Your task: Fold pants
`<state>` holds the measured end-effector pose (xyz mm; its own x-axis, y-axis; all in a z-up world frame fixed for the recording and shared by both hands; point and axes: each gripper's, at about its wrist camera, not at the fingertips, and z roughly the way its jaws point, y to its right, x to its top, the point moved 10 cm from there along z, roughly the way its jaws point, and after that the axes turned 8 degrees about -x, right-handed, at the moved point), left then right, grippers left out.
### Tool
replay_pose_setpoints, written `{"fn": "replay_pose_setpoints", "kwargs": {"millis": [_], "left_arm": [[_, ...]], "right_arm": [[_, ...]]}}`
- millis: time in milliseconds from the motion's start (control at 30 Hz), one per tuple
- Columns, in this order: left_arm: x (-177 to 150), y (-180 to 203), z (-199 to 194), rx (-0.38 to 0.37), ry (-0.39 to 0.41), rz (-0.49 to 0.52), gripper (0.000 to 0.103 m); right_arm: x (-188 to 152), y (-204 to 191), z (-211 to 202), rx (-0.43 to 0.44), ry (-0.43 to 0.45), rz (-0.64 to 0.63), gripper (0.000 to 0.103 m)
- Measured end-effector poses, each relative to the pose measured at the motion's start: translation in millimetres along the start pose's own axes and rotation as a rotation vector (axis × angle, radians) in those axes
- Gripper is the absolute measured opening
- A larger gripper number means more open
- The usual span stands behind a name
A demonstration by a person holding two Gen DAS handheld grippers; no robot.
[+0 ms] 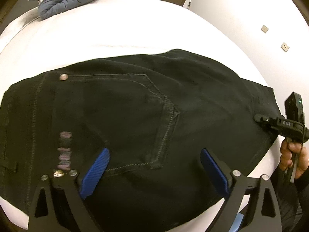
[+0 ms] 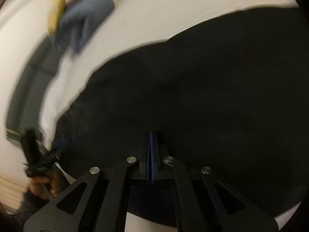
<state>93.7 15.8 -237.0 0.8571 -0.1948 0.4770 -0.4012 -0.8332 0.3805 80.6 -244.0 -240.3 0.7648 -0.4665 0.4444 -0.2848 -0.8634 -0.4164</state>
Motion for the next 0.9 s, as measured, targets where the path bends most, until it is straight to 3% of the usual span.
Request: {"fn": "replay_pose_setpoints", "kwargs": {"millis": [167,233,267,333,433,533,600,633,667,700,767,833,900], "left_arm": [[0,-21,-32,0.022,0.057,-0.020,0.095],[14,-28,-51,0.016,0.113,-0.036,0.095],[22,-28,-57,0.012,0.137,-0.043,0.095],[36,-30,-62,0.000,0.169,-0.053,0.095],[53,-42,-39,-0.002,0.144,-0.068,0.095],[47,-68,-15,0.020,0.087,-0.105,0.078],[44,-71,-17,0.005,0.084,-0.075,0.075],[42,-73,-22,0.010,0.075,-0.060,0.072],[40,-74,-26,0.010,0.070,-0.050,0.072],[38,-77,-29,0.009,0.067,-0.043,0.069],[31,-87,-40,0.045,0.073,-0.049,0.067],[26,-111,-53,0.139,0.092,-0.083,0.068],[24,-113,-66,0.150,0.125,-0.132,0.068]], "right_arm": [[29,135,-78,-0.289,0.154,0.299,0.000],[27,155,-110,-0.415,0.207,0.326,0.000],[25,151,-119,-0.396,0.226,0.320,0.007],[17,115,-118,-0.280,0.220,0.255,0.007],[-11,26,-78,-0.058,0.118,0.075,0.007],[-45,-18,-40,0.102,0.009,0.031,0.007],[-52,-23,-10,0.079,-0.061,0.042,0.006],[-62,-28,6,0.071,-0.069,0.064,0.000],[-63,-19,4,0.103,-0.051,0.100,0.000],[-40,-21,20,0.072,-0.017,0.132,0.000],[-33,17,3,-0.020,0.056,0.205,0.000],[-20,66,-21,-0.145,0.111,0.332,0.000],[-5,97,-53,-0.239,0.168,0.344,0.005]]}}
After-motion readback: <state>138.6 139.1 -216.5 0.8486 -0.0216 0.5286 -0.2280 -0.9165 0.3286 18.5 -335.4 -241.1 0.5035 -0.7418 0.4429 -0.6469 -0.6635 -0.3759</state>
